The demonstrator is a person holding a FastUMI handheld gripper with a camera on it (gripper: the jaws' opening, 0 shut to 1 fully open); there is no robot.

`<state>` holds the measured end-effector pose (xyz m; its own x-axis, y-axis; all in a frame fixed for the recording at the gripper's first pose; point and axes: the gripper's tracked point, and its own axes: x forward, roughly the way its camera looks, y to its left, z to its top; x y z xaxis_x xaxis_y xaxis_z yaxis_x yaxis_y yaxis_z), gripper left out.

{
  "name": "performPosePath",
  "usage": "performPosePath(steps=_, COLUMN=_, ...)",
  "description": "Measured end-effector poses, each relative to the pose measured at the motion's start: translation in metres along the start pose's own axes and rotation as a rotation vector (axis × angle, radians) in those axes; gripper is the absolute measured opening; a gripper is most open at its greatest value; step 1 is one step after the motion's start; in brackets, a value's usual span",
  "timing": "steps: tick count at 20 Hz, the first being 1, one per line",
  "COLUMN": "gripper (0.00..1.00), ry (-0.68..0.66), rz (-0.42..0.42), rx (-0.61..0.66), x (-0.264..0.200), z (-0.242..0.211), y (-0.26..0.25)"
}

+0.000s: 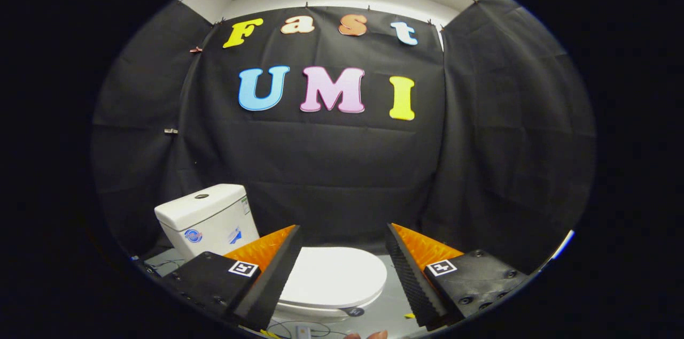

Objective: Open the toilet lid.

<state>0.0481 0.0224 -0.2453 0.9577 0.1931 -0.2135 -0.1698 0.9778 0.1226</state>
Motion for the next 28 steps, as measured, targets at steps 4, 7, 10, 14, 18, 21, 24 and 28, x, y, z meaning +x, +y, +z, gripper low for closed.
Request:
performPosePath(steps=4, gripper=0.99, ry=0.117, rz=0.045, rx=0.140, x=0.019, z=-0.060, y=-0.012)
performPosePath(steps=7, gripper=0.98, ry=0.212, rz=0.042, rx=0.239, x=0.031, z=-0.111, y=-0.032)
performPosePath(steps=10, gripper=0.98, ry=0.325, rz=0.027, rx=0.362, x=0.043, z=-0.163, y=-0.049)
performPosePath(steps=14, gripper=0.98, ry=0.470, rz=0.015, rx=0.506, x=0.048, z=-0.233, y=-0.063)
performPosePath(steps=18, gripper=0.99, ry=0.614, rz=0.031, rx=0.677, x=0.051, z=-0.286, y=-0.069)
performPosePath(steps=21, gripper=0.99, ry=0.724, rz=0.039, rx=0.790, x=0.055, z=-0.330, y=-0.073)
performPosePath(steps=24, gripper=0.99, ry=0.773, rz=0.042, rx=0.888, x=0.060, z=-0.354, y=-0.080)
performPosePath(steps=28, gripper=0.97, ry=0.806, rz=0.054, rx=0.990, x=0.072, z=-0.375, y=-0.083)
